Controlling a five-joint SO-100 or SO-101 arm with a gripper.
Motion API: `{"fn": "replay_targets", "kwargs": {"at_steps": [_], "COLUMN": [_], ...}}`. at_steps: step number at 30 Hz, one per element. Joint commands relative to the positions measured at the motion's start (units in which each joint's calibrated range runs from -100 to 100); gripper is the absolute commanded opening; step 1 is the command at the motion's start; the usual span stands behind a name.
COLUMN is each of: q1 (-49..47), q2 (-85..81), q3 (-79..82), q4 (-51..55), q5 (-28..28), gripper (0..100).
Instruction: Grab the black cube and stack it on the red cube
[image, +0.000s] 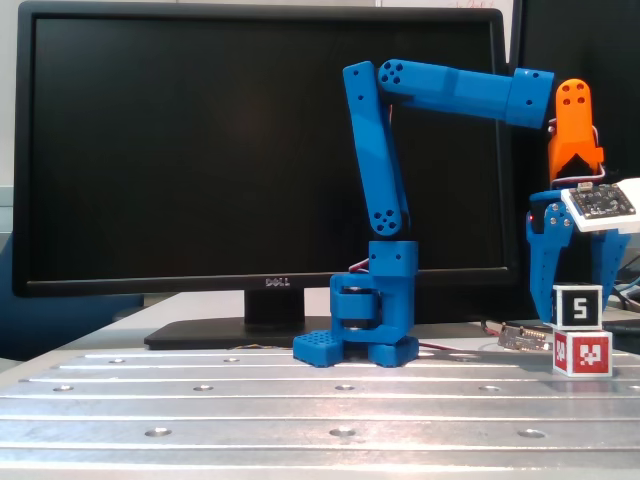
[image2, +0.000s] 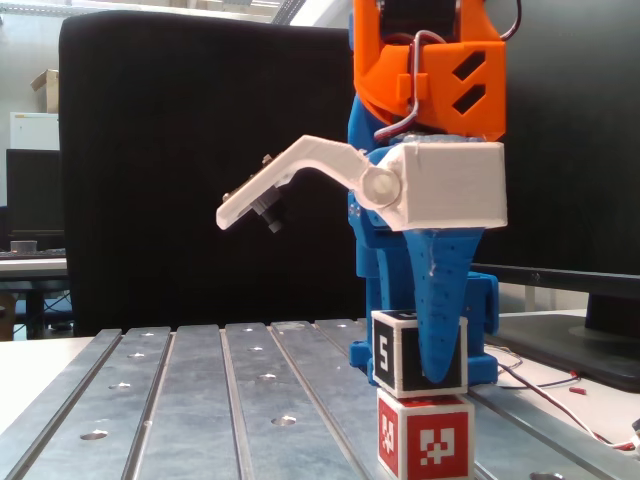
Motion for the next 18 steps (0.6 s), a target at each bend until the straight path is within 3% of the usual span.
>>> {"fn": "replay_targets", "kwargs": {"at_steps": [1, 18], "q1": [-0.18, -0.69], "q2": [-0.18, -0.18], "q3": [-0.81, -0.27], "q4": [-0.29, -1.91], "q5": [-0.31, -0.31], "gripper": [18, 18]}}
